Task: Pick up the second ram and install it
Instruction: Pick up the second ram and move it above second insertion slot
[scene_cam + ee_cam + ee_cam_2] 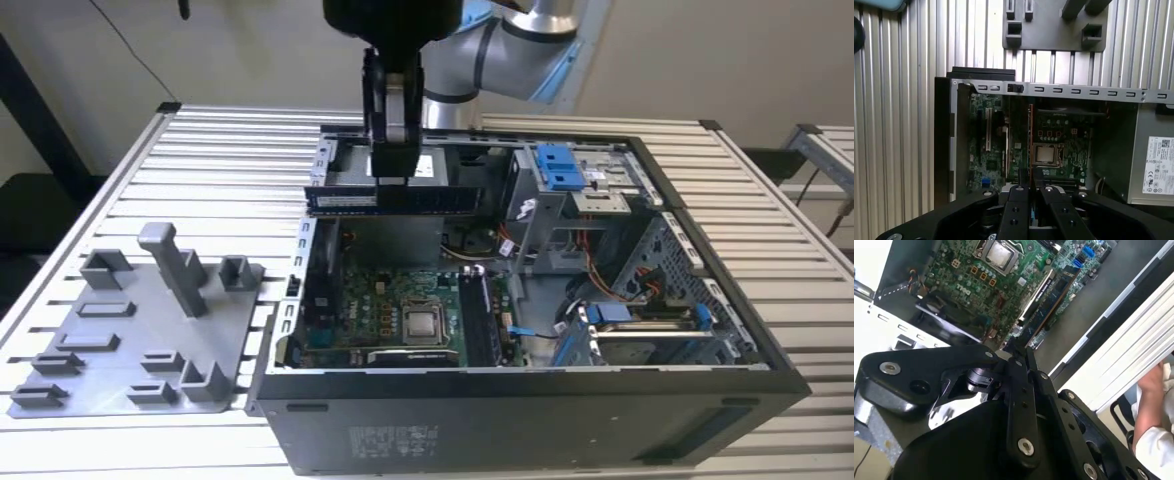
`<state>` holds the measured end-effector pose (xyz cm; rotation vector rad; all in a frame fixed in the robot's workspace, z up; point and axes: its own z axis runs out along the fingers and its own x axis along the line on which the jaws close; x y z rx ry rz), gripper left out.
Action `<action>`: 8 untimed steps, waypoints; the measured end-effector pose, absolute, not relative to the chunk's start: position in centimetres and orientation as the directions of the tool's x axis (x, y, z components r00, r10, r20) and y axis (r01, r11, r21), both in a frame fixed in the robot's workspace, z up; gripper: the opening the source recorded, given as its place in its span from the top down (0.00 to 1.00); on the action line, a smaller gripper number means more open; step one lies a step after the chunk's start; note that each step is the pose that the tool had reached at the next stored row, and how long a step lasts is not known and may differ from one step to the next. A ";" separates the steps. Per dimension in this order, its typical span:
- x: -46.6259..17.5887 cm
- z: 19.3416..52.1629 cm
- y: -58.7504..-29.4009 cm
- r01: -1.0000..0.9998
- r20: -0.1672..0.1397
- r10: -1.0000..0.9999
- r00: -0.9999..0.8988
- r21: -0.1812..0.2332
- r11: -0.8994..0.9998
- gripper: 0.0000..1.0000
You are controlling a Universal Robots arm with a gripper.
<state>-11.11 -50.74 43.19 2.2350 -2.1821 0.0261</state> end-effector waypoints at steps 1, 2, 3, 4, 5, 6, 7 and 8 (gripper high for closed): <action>-10.9 43.2 -50.7 -1.000 0.024 -0.999 0.024 0.001 -0.024 0.86; -10.7 43.2 -50.7 -1.000 0.025 -0.999 0.024 0.001 -0.024 0.86; -10.6 43.2 -50.7 -1.000 0.024 -0.999 0.024 0.001 -0.024 0.86; -10.4 43.2 -50.7 -1.000 0.024 -0.999 0.024 0.001 -0.024 0.86; -10.2 43.2 -50.7 -1.000 0.024 -0.999 0.024 0.001 -0.024 0.86; -10.1 43.2 -50.7 -1.000 0.024 -0.999 0.024 0.001 -0.024 0.86; -9.9 43.2 -50.7 -1.000 0.025 -0.999 0.024 0.001 -0.024 0.86; -9.7 43.2 -50.7 -1.000 0.024 -0.999 0.024 0.001 -0.024 0.86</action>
